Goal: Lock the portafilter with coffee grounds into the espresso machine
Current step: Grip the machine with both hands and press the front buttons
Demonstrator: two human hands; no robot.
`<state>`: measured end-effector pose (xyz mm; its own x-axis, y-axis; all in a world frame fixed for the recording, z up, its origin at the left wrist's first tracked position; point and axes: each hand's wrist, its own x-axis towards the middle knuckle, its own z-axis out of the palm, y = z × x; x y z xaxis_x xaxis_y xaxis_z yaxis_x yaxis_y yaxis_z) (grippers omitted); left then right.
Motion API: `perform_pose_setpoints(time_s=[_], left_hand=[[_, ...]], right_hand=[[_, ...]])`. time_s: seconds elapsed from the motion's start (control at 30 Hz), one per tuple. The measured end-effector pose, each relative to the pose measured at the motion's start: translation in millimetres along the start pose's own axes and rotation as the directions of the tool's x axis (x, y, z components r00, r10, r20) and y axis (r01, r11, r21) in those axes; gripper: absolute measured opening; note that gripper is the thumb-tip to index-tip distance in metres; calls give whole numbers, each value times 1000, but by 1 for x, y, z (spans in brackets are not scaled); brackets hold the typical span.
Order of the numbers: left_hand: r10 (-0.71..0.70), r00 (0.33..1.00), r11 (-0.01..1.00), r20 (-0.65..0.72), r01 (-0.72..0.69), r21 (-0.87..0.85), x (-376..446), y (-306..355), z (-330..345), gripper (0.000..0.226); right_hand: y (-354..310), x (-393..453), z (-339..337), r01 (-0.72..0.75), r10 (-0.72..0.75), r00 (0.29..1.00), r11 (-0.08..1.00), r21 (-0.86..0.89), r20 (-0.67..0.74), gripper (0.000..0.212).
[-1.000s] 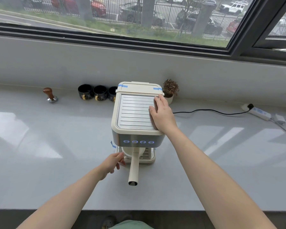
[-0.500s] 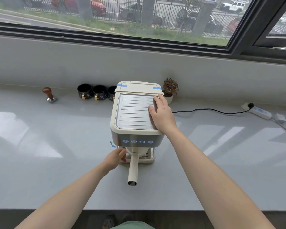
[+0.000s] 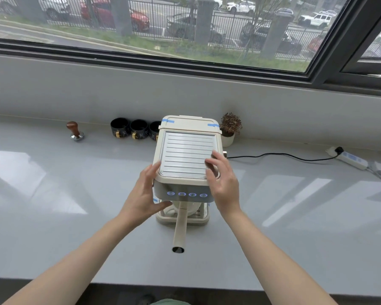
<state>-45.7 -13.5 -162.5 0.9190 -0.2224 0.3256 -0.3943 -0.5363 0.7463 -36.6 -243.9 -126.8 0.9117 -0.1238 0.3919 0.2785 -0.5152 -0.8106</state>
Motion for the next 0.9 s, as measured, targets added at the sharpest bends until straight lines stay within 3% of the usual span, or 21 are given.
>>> perform_pose_setpoints(time_s=[0.13, 0.3, 0.9], left_hand=[[44, 995, 996, -88, -36, 83, 7, 4, 8, 105], [56, 995, 993, -85, -48, 104, 7, 3, 8, 104], [35, 989, 992, -144, -17, 122, 3, 4, 12, 99]], right_hand=[[5, -24, 4, 145, -146, 989, 987, -68, -10, 43], [17, -31, 9, 227, -228, 974, 963, -145, 11, 63], [16, -38, 17, 210, -218, 976, 962, -173, -29, 67]])
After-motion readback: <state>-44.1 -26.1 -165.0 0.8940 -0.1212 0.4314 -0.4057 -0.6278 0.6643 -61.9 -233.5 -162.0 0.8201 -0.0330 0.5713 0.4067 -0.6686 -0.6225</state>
